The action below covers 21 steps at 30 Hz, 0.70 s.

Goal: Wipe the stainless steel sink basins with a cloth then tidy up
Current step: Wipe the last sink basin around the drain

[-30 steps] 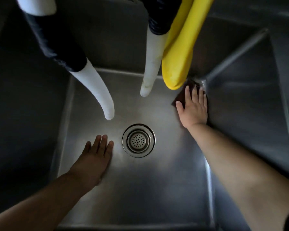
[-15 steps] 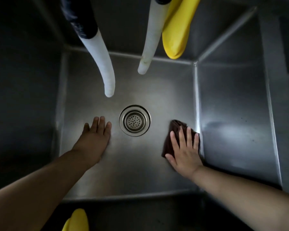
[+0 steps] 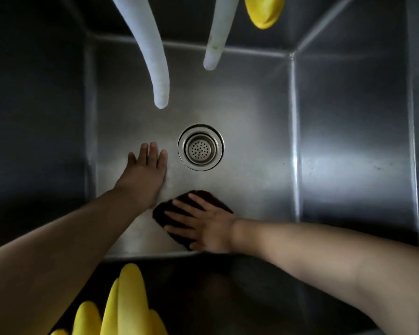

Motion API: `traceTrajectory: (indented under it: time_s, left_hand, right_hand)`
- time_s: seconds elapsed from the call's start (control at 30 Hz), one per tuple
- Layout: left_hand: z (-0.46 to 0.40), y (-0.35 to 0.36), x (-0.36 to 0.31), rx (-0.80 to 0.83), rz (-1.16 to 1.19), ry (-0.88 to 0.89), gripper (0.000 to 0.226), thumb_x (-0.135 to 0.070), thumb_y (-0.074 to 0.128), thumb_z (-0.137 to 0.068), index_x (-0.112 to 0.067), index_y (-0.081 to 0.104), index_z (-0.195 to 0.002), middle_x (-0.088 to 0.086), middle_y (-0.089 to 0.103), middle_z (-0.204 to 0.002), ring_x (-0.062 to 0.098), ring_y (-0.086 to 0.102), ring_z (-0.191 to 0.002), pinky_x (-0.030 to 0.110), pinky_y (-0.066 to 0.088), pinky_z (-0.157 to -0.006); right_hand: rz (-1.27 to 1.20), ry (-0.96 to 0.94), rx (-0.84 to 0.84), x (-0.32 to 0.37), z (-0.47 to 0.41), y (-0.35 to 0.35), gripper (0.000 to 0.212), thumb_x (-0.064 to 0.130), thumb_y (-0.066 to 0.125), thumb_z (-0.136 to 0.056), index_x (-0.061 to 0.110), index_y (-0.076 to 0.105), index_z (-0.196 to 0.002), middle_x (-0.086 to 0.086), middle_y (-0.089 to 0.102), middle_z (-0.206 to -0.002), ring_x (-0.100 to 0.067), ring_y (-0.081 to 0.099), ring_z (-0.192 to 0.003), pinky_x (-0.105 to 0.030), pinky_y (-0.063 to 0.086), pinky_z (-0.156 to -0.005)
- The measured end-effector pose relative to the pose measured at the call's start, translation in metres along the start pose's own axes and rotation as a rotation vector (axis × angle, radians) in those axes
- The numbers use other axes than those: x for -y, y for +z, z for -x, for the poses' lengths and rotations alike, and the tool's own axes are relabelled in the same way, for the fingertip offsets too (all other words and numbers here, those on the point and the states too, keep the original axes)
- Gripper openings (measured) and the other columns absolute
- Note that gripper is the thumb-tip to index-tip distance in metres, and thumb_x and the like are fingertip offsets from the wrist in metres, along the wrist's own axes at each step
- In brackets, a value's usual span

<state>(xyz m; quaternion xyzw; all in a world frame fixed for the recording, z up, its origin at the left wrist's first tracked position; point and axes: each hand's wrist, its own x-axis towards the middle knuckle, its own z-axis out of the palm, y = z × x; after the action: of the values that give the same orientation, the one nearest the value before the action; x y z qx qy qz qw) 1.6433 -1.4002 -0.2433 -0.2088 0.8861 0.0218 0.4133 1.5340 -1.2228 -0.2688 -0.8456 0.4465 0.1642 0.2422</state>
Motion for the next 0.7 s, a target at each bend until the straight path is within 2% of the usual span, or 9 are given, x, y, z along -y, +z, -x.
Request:
traceTrajectory:
  time_s: [0.1, 0.2, 0.3, 0.37, 0.43, 0.47, 0.57, 0.63, 0.7]
  left_hand:
    - [-0.001, 0.001, -0.002, 0.007, -0.013, -0.02, 0.126, -0.048, 0.073, -0.073, 0.002, -0.018, -0.144, 0.029, -0.014, -0.152, 0.044, -0.003, -0.143, 0.05, 0.018, -0.114]
    - [-0.001, 0.001, -0.002, 0.01, -0.017, -0.023, 0.128, -0.05, 0.074, -0.071, 0.002, -0.018, -0.144, 0.029, -0.014, -0.153, 0.043, -0.003, -0.143, 0.049, 0.019, -0.113]
    - [-0.002, 0.002, -0.001, -0.009, -0.005, -0.015, 0.129, -0.054, 0.073, -0.069, 0.001, -0.017, -0.144, 0.028, -0.013, -0.153, 0.043, -0.001, -0.143, 0.048, 0.021, -0.113]
    - [-0.003, 0.003, -0.001, -0.009, -0.006, -0.01, 0.128, -0.054, 0.072, -0.07, 0.0, -0.017, -0.144, 0.027, -0.014, -0.153, 0.043, -0.002, -0.143, 0.048, 0.02, -0.113]
    - [-0.003, 0.002, 0.0, 0.004, 0.001, -0.012, 0.126, -0.052, 0.072, -0.072, -0.001, -0.018, -0.144, 0.027, -0.016, -0.153, 0.042, -0.004, -0.143, 0.048, 0.019, -0.114]
    - [-0.003, 0.001, -0.001, 0.014, 0.005, -0.013, 0.125, -0.051, 0.071, -0.073, 0.0, -0.018, -0.144, 0.027, -0.016, -0.153, 0.043, -0.005, -0.143, 0.048, 0.018, -0.114]
    - [-0.002, -0.005, -0.003, 0.031, -0.009, -0.013, 0.124, -0.051, 0.071, -0.074, 0.001, -0.017, -0.144, 0.027, -0.015, -0.152, 0.044, -0.003, -0.143, 0.048, 0.019, -0.114]
    - [-0.001, -0.006, -0.003, 0.034, -0.018, -0.013, 0.124, -0.051, 0.07, -0.073, 0.002, -0.017, -0.144, 0.027, -0.014, -0.152, 0.044, -0.002, -0.142, 0.048, 0.019, -0.113]
    - [0.0, -0.007, -0.002, 0.029, -0.03, -0.006, 0.123, -0.052, 0.069, -0.073, 0.002, -0.017, -0.144, 0.028, -0.013, -0.152, 0.044, -0.001, -0.142, 0.048, 0.02, -0.113]
  right_hand:
    - [0.033, -0.053, 0.04, 0.01, -0.009, -0.004, 0.062, 0.043, 0.041, -0.096, 0.029, 0.015, -0.15, -0.001, 0.004, -0.16, -0.029, -0.013, -0.145, -0.051, -0.017, -0.113]
    - [0.051, -0.085, 0.038, 0.007, 0.009, 0.001, 0.06, 0.043, 0.039, -0.097, 0.03, 0.014, -0.15, 0.002, 0.003, -0.16, -0.027, -0.012, -0.145, -0.047, -0.017, -0.113]
    - [0.034, -0.033, 0.093, -0.007, 0.052, 0.014, 0.06, 0.047, 0.038, -0.096, 0.031, 0.016, -0.15, 0.002, 0.007, -0.159, -0.028, -0.007, -0.145, -0.05, -0.012, -0.114]
    - [0.015, 0.045, 0.124, -0.023, 0.083, 0.026, 0.064, 0.052, 0.039, -0.094, 0.033, 0.015, -0.15, 0.003, 0.003, -0.159, -0.029, -0.012, -0.143, -0.053, -0.011, -0.115]
    - [-0.031, 0.162, 0.179, -0.041, 0.105, 0.034, 0.07, 0.057, 0.039, -0.092, 0.036, 0.003, -0.149, 0.005, -0.016, -0.154, -0.029, -0.029, -0.137, -0.053, -0.022, -0.11]
    - [-0.046, 0.251, 0.19, -0.05, 0.111, 0.036, 0.074, 0.059, 0.04, -0.091, 0.037, -0.001, -0.149, 0.005, -0.021, -0.152, -0.03, -0.032, -0.135, -0.054, -0.024, -0.108]
    - [-0.091, 0.611, 0.133, -0.079, 0.116, 0.034, 0.081, 0.064, 0.04, -0.087, 0.035, -0.006, -0.147, -0.004, -0.006, -0.159, -0.035, -0.017, -0.142, -0.055, -0.02, -0.106]
    - [-0.134, 0.856, 0.071, -0.105, 0.11, 0.025, 0.08, 0.066, 0.029, -0.087, 0.035, -0.014, -0.146, -0.007, -0.005, -0.16, -0.033, -0.016, -0.143, -0.051, -0.018, -0.11]
    - [-0.192, 1.02, -0.03, -0.137, 0.096, 0.012, 0.078, 0.064, 0.028, -0.088, 0.032, -0.01, -0.149, -0.008, -0.006, -0.159, -0.033, -0.014, -0.144, -0.048, -0.012, -0.113]
